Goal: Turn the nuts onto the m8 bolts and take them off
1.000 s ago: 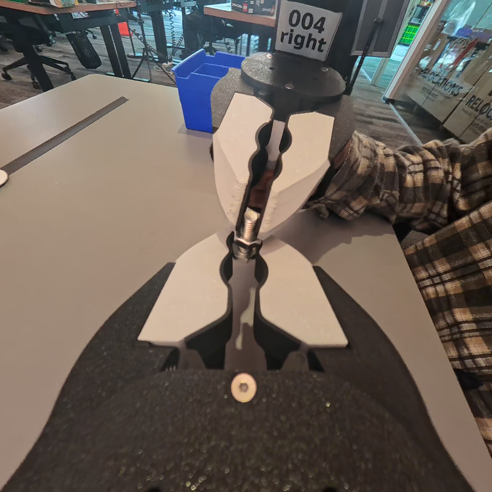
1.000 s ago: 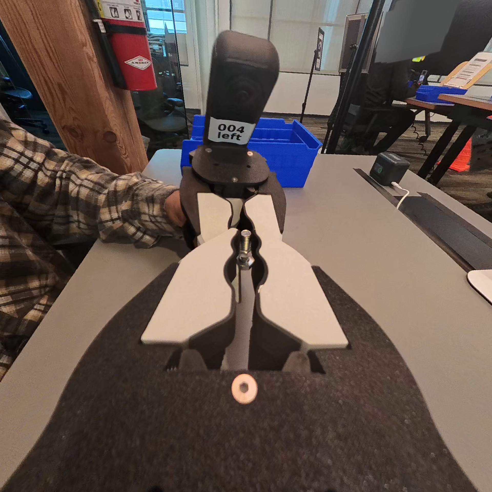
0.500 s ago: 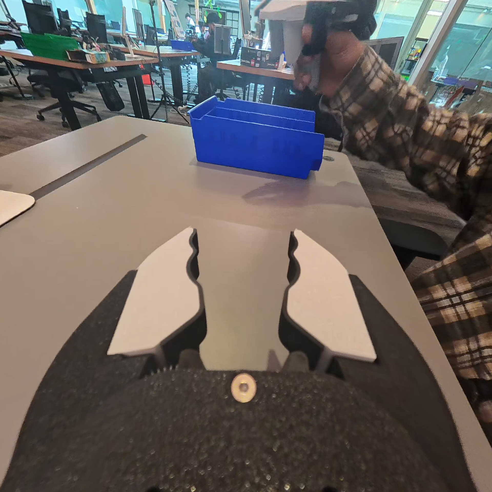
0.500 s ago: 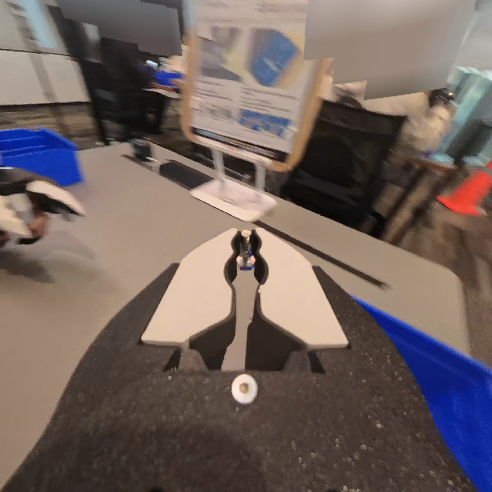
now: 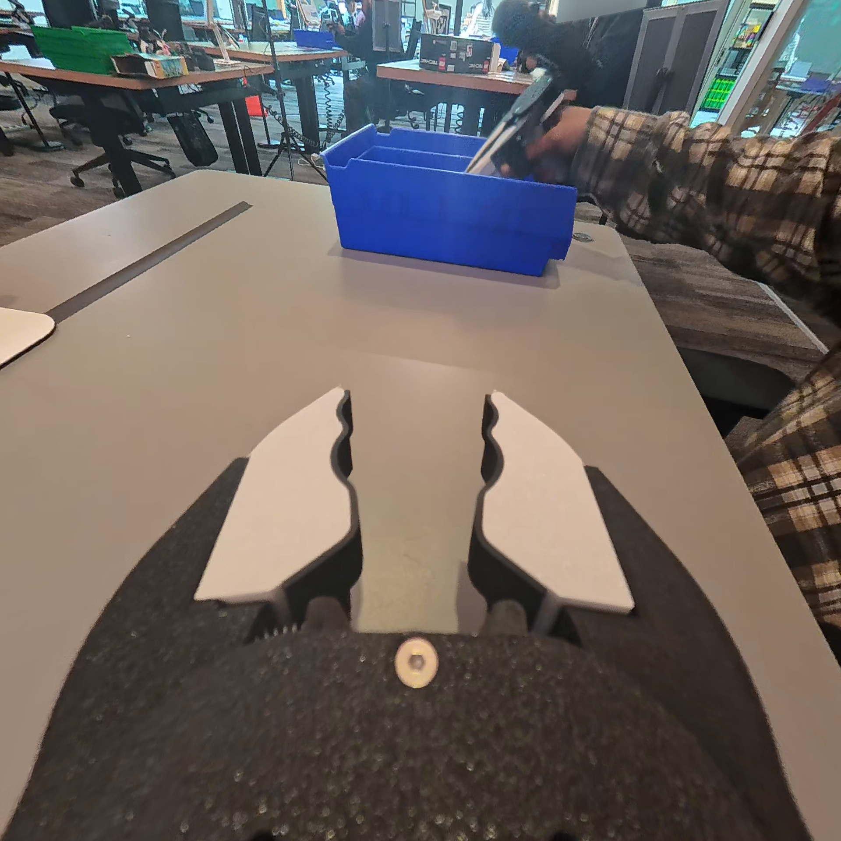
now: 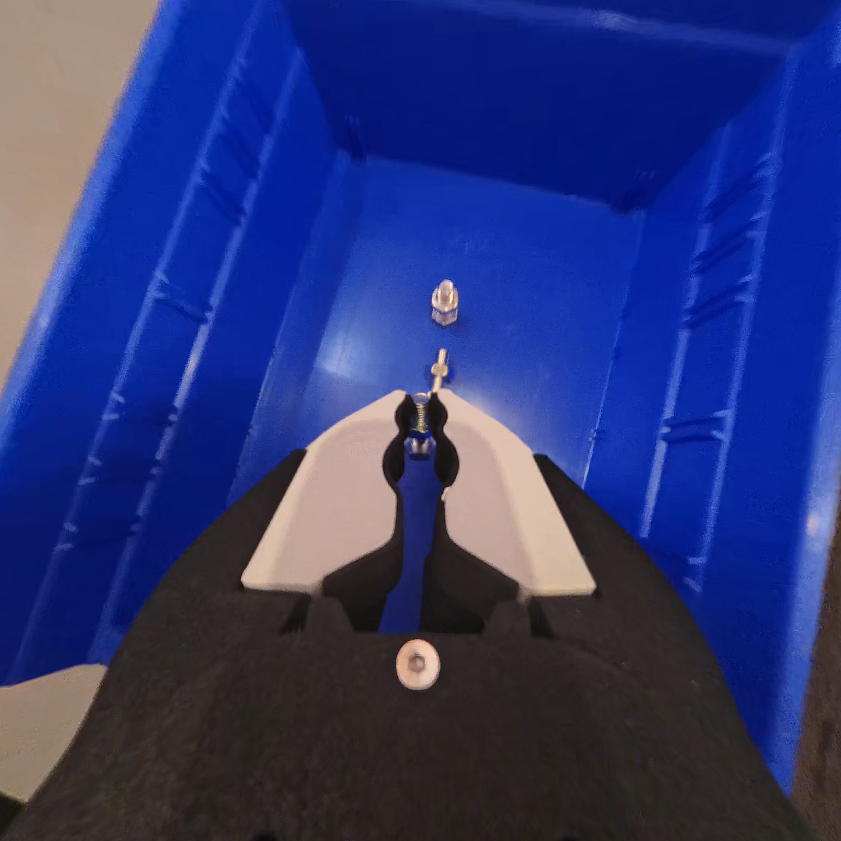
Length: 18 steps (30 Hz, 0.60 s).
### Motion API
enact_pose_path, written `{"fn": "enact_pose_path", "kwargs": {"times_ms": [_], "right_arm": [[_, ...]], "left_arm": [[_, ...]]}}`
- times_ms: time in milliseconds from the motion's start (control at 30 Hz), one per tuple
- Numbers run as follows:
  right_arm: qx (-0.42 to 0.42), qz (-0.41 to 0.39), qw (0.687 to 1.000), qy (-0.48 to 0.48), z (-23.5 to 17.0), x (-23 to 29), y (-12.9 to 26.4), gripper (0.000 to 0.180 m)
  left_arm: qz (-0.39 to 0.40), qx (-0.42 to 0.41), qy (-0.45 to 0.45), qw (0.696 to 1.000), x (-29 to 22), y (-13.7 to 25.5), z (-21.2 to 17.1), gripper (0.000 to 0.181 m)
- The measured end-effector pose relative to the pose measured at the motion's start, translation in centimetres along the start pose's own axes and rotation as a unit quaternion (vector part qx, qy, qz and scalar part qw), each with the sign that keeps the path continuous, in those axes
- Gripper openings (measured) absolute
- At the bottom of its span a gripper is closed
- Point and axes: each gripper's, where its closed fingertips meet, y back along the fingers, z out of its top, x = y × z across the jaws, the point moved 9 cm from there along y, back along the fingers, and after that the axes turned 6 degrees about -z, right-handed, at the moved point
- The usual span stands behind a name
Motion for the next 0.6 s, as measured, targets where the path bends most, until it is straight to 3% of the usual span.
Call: {"fn": "enact_pose_path", "kwargs": {"times_ms": [133, 267, 433, 600], "right_arm": [[0.062, 0.011, 0.998, 0.012, -0.9, 0.4, -1.3, 0.016], [0.033, 0.002, 0.999, 0.017, 0.1, 0.2, -0.3, 0.025], [-0.125, -0.023, 0.992, 0.023, 5.8, 1.4, 6.1, 0.048], [-0.312, -0.015, 0.947, 0.075, 11.5, 7.1, 13.2, 0.062]], "left_arm": [[-0.002, 0.003, 0.001, 1.0, 0.0, 0.0, -0.1, 0.053], [-0.001, 0.001, 0.001, 1.0, 0.0, 0.1, 0.0, 0.053], [0.002, -0.002, 0.003, 1.0, 0.1, 0.3, 0.0, 0.053], [0.005, -0.002, 0.001, 1.0, 0.1, 0.3, 0.1, 0.053]]}}
